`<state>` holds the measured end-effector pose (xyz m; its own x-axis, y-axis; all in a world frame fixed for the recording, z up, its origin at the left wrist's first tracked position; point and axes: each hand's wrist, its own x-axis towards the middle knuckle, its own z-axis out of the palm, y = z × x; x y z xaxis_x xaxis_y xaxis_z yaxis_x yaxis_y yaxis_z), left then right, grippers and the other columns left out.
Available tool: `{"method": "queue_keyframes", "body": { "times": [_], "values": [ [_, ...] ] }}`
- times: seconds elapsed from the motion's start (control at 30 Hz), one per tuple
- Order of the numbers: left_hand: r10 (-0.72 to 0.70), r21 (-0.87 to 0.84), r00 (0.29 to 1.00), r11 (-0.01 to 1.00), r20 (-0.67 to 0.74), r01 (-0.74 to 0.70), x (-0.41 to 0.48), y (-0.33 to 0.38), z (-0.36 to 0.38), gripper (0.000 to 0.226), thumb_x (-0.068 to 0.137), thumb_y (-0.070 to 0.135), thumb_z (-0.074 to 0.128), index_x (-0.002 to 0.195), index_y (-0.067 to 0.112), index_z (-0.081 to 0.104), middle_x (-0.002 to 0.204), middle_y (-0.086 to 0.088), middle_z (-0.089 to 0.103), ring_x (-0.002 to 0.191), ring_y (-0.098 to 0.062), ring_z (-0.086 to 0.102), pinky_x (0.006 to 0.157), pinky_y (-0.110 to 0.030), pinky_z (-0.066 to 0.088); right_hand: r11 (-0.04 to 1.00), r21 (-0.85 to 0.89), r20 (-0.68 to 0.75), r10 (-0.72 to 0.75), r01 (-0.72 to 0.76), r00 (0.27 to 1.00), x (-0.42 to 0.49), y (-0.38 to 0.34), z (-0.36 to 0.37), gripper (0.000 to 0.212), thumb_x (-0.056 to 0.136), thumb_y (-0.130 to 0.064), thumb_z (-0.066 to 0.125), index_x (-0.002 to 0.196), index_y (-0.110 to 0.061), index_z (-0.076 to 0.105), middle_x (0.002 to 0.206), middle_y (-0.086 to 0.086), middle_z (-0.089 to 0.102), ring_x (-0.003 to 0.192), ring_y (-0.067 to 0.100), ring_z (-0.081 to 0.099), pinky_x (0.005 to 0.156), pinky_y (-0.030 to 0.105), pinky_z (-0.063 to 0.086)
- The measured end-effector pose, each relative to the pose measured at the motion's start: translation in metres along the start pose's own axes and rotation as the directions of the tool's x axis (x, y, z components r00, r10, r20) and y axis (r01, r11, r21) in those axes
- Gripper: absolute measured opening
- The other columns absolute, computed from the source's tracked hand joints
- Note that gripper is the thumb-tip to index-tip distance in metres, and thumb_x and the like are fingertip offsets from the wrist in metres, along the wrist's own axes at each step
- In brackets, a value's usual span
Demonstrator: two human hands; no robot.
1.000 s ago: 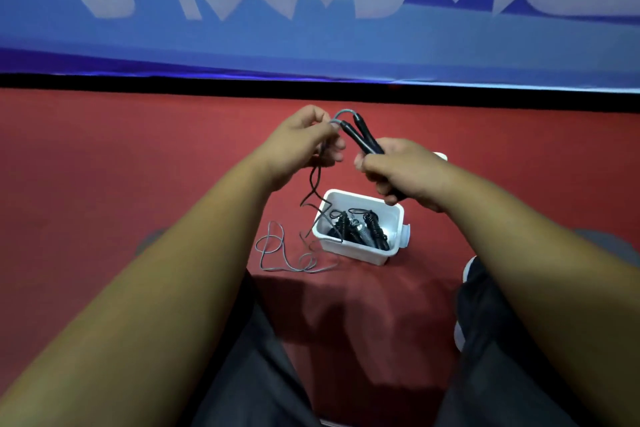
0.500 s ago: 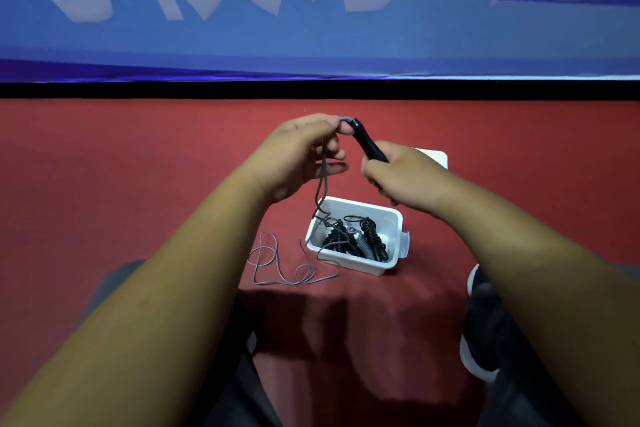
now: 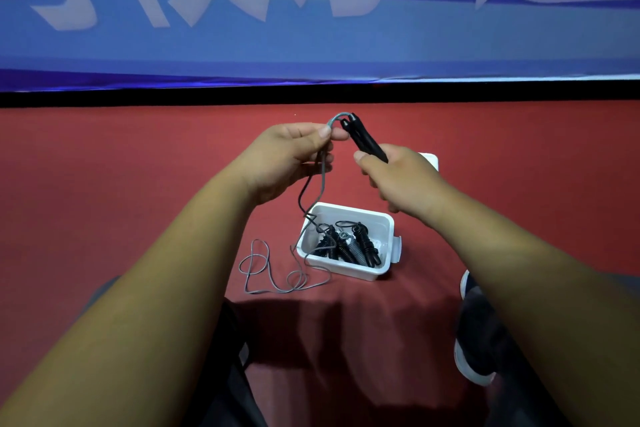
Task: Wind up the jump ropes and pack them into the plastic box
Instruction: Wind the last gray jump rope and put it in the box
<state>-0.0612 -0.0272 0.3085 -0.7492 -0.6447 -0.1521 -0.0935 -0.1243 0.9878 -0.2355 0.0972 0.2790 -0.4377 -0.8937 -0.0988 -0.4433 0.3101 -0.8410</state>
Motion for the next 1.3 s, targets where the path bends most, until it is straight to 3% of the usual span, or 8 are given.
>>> {"method": "queue_keyframes", "body": {
  "times": [0.17, 0.4, 0.53, 0.63, 0.73, 0.9, 1.03, 1.3],
  "values": [
    [-0.012, 0.151, 0.998, 0.989, 0.055, 0.004, -0.003, -0.001, -0.006, 0.024, 0.106, 0.015, 0.059, 0.122, 0.006, 0.073, 0.091, -0.005, 0.064, 0.086, -0.019, 0.063, 0.096, -0.038, 0.058, 0.998, 0.038, 0.044, 0.046, -0.048, 0.998, -0.005, 0.000, 0.000, 0.047, 0.096, -0.059, 0.056, 0.088, -0.012, 0.063, 0.071, 0.000, 0.055, 0.058, 0.019, 0.051, 0.050, 0.033, 0.045],
    [0.001, -0.126, 0.999, 0.992, 0.036, 0.003, -0.006, 0.005, 0.006, 0.009, 0.100, 0.004, 0.061, 0.105, 0.008, 0.068, 0.089, -0.006, 0.071, 0.090, -0.024, 0.077, 0.080, -0.032, 0.064, 0.890, 0.414, 0.218, 0.104, -0.189, 0.970, -0.008, -0.006, -0.002, 0.075, 0.085, -0.089, 0.054, 0.103, -0.019, 0.071, 0.076, -0.001, 0.053, 0.053, 0.013, 0.039, 0.049, 0.024, 0.033],
    [0.015, -0.200, 1.000, 0.980, -0.006, -0.016, -0.004, 0.010, 0.007, 0.006, 0.101, 0.010, 0.062, 0.102, 0.007, 0.067, 0.094, -0.009, 0.076, 0.093, -0.021, 0.077, 0.079, -0.029, 0.063, 0.812, 0.575, 0.243, -0.047, -0.105, 0.969, -0.006, -0.005, 0.000, 0.059, 0.085, -0.073, 0.068, 0.107, -0.018, 0.070, 0.089, 0.005, 0.056, 0.058, 0.014, 0.043, 0.049, 0.027, 0.031],
    [0.019, -0.081, 0.997, 0.996, -0.073, -0.025, -0.001, 0.013, 0.003, 0.009, 0.099, 0.020, 0.068, 0.102, 0.012, 0.070, 0.093, -0.001, 0.075, 0.077, -0.009, 0.072, 0.071, -0.026, 0.052, 0.850, 0.527, 0.234, -0.133, -0.011, 0.963, -0.006, -0.002, 0.005, 0.039, 0.083, -0.052, 0.077, 0.106, -0.021, 0.069, 0.087, 0.002, 0.058, 0.071, 0.018, 0.051, 0.051, 0.032, 0.038],
    [0.031, -0.016, 0.995, 0.999, -0.093, -0.033, 0.003, 0.013, 0.005, 0.013, 0.097, 0.024, 0.072, 0.102, 0.012, 0.073, 0.095, 0.001, 0.072, 0.067, -0.005, 0.059, 0.065, -0.027, 0.040, 0.901, 0.433, 0.214, -0.128, 0.023, 0.968, -0.009, -0.002, 0.011, 0.047, 0.078, -0.049, 0.086, 0.113, -0.024, 0.067, 0.087, 0.000, 0.060, 0.078, 0.016, 0.059, 0.054, 0.038, 0.047],
    [-0.003, -0.108, 0.996, 0.994, -0.090, -0.007, 0.002, 0.019, 0.014, 0.011, 0.099, 0.020, 0.069, 0.099, 0.010, 0.073, 0.083, 0.004, 0.072, 0.070, -0.004, 0.058, 0.064, -0.019, 0.049, 0.946, 0.317, 0.109, -0.105, 0.065, 0.988, -0.007, -0.005, 0.020, 0.034, 0.084, -0.035, 0.087, 0.107, -0.021, 0.064, 0.083, -0.005, 0.060, 0.069, 0.012, 0.058, 0.056, 0.037, 0.052],
    [-0.052, -0.224, 0.996, 0.974, -0.075, 0.034, 0.001, 0.017, 0.009, 0.011, 0.097, 0.017, 0.071, 0.101, 0.008, 0.076, 0.088, 0.000, 0.074, 0.076, -0.005, 0.067, 0.075, -0.020, 0.060, 0.965, 0.259, 0.095, -0.076, 0.049, 0.993, -0.005, -0.011, 0.027, 0.010, 0.090, -0.016, 0.063, 0.100, -0.018, 0.065, 0.083, 0.003, 0.067, 0.067, 0.017, 0.063, 0.064, 0.045, 0.060],
    [-0.048, -0.182, 0.990, 0.983, -0.133, 0.023, -0.004, 0.016, -0.003, 0.009, 0.095, 0.008, 0.072, 0.102, 0.003, 0.071, 0.081, -0.008, 0.071, 0.076, -0.014, 0.069, 0.078, -0.025, 0.060, 0.957, 0.284, 0.178, -0.001, -0.050, 0.984, -0.004, -0.017, 0.036, 0.015, 0.095, -0.017, 0.055, 0.107, -0.018, 0.065, 0.064, 0.004, 0.060, 0.059, 0.020, 0.051, 0.053, 0.034, 0.042]
  ]
}}
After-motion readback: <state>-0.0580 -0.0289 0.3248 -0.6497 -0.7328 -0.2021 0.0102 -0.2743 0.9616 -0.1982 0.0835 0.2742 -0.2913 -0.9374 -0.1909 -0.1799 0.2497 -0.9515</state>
